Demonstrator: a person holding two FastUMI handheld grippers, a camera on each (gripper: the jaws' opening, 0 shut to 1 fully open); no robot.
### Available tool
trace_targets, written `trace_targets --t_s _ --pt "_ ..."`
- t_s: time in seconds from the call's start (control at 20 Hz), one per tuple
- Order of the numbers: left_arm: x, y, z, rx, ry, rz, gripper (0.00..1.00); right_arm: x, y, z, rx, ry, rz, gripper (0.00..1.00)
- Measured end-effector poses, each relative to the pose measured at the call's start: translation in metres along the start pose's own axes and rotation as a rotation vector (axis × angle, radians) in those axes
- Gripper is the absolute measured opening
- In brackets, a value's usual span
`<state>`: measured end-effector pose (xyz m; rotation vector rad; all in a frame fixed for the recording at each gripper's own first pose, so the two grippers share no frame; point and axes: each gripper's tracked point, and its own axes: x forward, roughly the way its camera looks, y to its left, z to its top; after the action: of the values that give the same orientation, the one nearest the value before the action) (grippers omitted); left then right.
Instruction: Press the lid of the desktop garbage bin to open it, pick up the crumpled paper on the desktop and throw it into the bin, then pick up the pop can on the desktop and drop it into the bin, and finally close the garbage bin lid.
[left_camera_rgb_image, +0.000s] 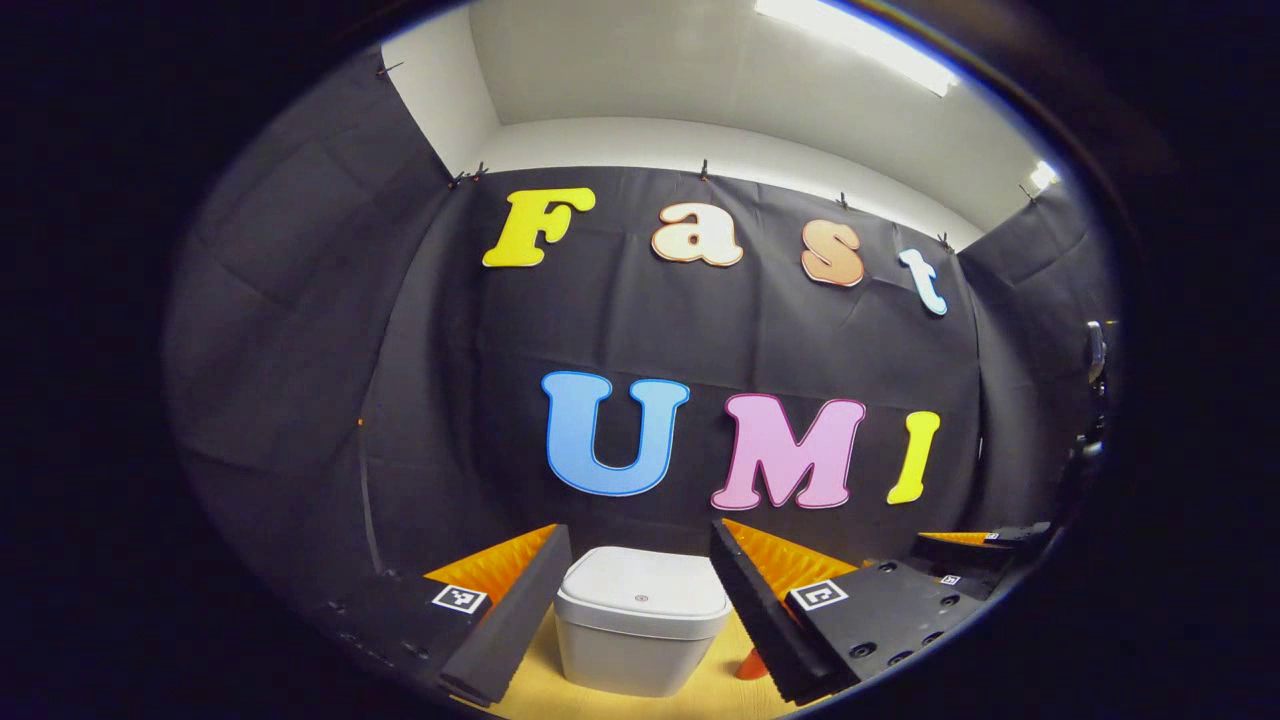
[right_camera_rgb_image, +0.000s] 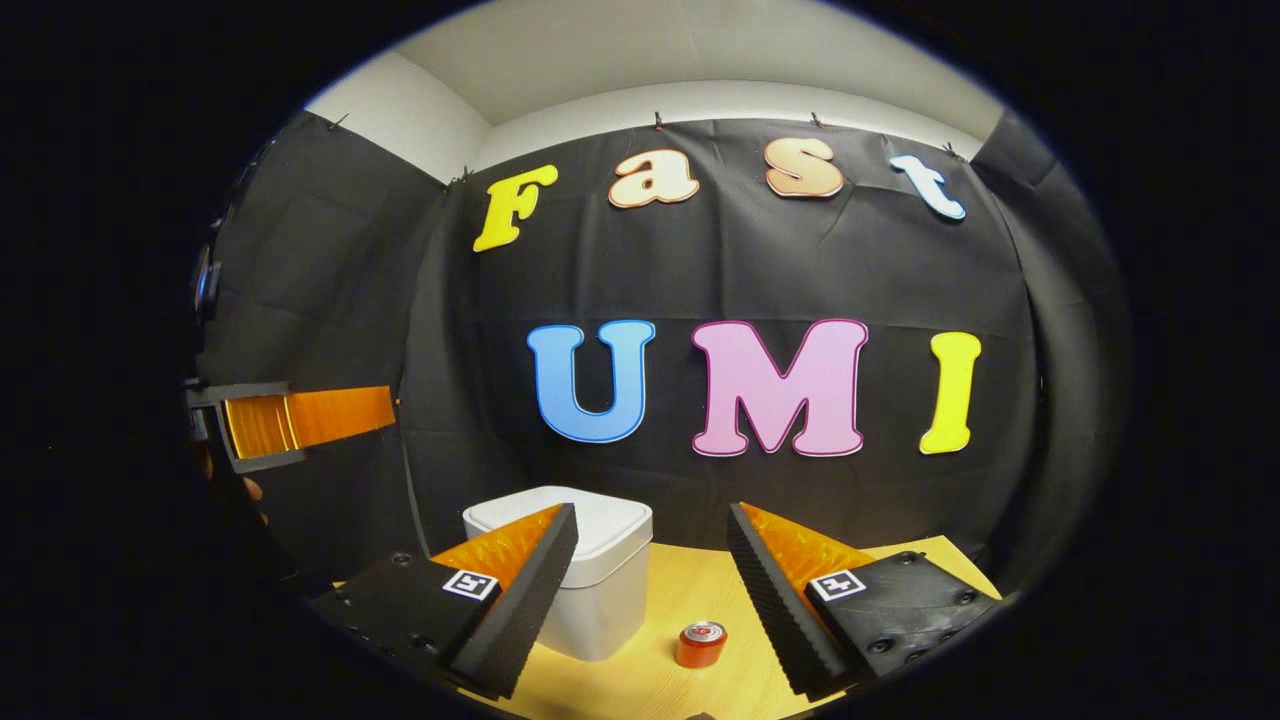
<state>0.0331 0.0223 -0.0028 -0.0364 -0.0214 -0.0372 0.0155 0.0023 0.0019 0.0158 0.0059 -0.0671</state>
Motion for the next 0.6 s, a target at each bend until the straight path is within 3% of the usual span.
trace_targets --t_s 0.4,0.45,0.5,0.6 --pt "0.018 -0.005 -0.002 0.006 -0.008 -0.058 0.94 0.0 -0.026 0.014 -0.024 -0.045 -0.121 0.96" --pt "0.022 -0.003 -0.002 0.007 -0.011 -0.062 0.94 0.0 -0.03 0.016 -0.029 -0.052 -0.132 0.87" --pt "0.028 -0.001 -0.003 0.007 -0.005 -0.066 0.94 0.001 -0.035 0.016 -0.034 -0.054 -0.144 0.96" --pt "0.042 0.001 -0.008 0.001 0.011 -0.08 0.94 0.001 -0.044 0.018 -0.039 -0.056 -0.169 0.96"
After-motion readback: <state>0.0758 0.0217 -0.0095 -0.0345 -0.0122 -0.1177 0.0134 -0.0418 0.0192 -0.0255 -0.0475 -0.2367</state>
